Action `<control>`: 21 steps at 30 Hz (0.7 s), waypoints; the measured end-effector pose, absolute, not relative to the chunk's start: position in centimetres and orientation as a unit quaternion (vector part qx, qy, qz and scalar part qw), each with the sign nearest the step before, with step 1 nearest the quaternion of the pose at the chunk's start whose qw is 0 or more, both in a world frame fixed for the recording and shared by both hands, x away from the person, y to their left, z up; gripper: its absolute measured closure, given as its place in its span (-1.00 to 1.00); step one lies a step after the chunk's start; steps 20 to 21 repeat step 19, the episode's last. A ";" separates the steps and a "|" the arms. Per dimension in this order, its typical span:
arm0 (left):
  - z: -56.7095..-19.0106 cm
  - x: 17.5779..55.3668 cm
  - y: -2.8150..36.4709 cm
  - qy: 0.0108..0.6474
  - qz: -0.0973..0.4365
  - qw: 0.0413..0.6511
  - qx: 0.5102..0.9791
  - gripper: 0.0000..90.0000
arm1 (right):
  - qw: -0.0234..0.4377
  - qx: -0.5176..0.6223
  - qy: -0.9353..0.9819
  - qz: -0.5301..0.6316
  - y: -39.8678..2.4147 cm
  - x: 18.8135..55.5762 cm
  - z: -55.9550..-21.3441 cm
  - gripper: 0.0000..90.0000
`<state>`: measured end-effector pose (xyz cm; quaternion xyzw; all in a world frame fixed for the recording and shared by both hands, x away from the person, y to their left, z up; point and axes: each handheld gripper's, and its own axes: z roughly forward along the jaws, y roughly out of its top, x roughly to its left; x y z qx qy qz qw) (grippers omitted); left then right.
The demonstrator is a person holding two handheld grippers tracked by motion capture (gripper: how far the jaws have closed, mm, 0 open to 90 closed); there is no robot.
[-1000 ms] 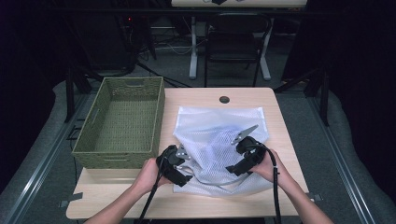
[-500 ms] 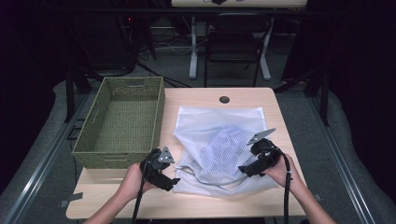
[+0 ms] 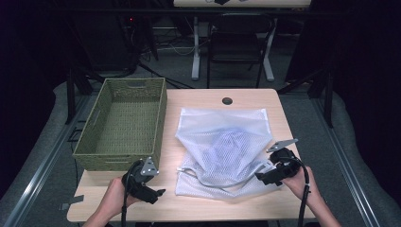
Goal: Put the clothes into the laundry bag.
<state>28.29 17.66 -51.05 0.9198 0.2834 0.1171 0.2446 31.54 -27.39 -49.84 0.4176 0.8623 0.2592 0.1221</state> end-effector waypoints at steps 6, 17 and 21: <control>-51.2 27.7 19.3 0.305 0.122 0.240 0.913 -0.67 | 0.129 0.464 0.839 0.253 -29.5 29.9 -50.6 -0.94; -52.4 27.8 20.8 0.340 0.127 0.223 0.905 -0.67 | 0.131 0.491 0.819 0.266 -31.0 29.3 -52.4 -0.99; -52.6 28.0 20.7 0.341 0.124 0.221 0.905 -0.67 | 0.127 0.488 0.822 0.266 -30.9 29.3 -52.5 -1.00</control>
